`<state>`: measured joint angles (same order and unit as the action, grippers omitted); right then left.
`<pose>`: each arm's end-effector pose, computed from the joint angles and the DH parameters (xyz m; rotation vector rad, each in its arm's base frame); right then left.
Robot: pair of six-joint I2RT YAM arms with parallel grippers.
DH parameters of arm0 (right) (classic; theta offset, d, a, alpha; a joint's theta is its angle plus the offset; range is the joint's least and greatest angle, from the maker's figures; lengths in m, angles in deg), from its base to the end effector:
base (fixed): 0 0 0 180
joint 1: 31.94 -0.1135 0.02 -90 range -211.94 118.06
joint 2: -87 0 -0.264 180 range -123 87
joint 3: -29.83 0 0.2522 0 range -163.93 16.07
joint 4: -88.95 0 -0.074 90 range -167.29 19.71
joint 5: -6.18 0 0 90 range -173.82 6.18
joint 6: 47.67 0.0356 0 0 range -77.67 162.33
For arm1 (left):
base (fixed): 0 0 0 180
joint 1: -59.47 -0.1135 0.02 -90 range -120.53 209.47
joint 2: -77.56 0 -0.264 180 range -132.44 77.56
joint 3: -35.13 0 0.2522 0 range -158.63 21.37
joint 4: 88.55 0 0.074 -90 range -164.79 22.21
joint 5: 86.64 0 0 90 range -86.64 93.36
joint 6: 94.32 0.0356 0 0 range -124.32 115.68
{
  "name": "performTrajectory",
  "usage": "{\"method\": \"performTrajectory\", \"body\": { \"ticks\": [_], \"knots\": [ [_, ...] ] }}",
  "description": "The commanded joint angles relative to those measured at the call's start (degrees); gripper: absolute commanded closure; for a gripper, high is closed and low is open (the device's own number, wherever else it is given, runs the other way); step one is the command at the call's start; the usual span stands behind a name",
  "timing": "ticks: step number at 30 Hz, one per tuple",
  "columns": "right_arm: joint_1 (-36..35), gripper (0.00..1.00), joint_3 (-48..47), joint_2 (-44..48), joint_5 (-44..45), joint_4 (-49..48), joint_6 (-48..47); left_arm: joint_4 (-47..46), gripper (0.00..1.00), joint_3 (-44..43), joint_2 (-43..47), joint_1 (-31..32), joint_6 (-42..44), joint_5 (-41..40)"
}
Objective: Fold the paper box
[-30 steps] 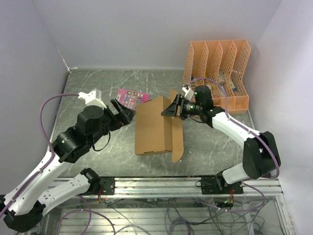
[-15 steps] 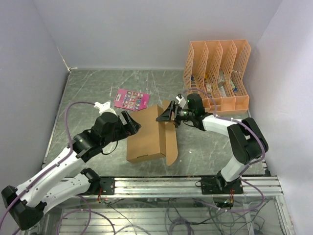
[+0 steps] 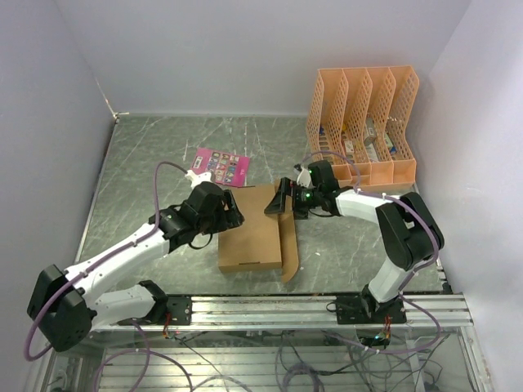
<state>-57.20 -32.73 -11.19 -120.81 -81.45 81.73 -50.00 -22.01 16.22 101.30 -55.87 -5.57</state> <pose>0.2936 0.1622 0.1552 -0.0344 2.5452 1.2682 0.1714 -0.1460 0.2526 -0.2843 2.3782 -0.6337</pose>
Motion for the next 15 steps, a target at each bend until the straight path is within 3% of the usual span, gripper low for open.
{"method": "performTrajectory", "body": {
  "ticks": [1, 10, 15],
  "knots": [
    [-0.07, 0.07, -3.16, 2.48, 5.9, 10.09, -8.57, -2.06, 0.18, -3.09, -2.5, -0.25, 3.51, 0.37],
    [1.83, 0.03, -6.79, 5.99, 9.81, 23.62, -18.45, -1.31, 0.22, -5.58, -6.82, -0.3, 5.71, 0.34],
    [2.25, 0.03, -7.44, 11.45, 13.09, 28.87, -34.98, 0.43, 0.24, -8.39, -7.51, -0.34, 7.23, 1.21]
  ]
}}
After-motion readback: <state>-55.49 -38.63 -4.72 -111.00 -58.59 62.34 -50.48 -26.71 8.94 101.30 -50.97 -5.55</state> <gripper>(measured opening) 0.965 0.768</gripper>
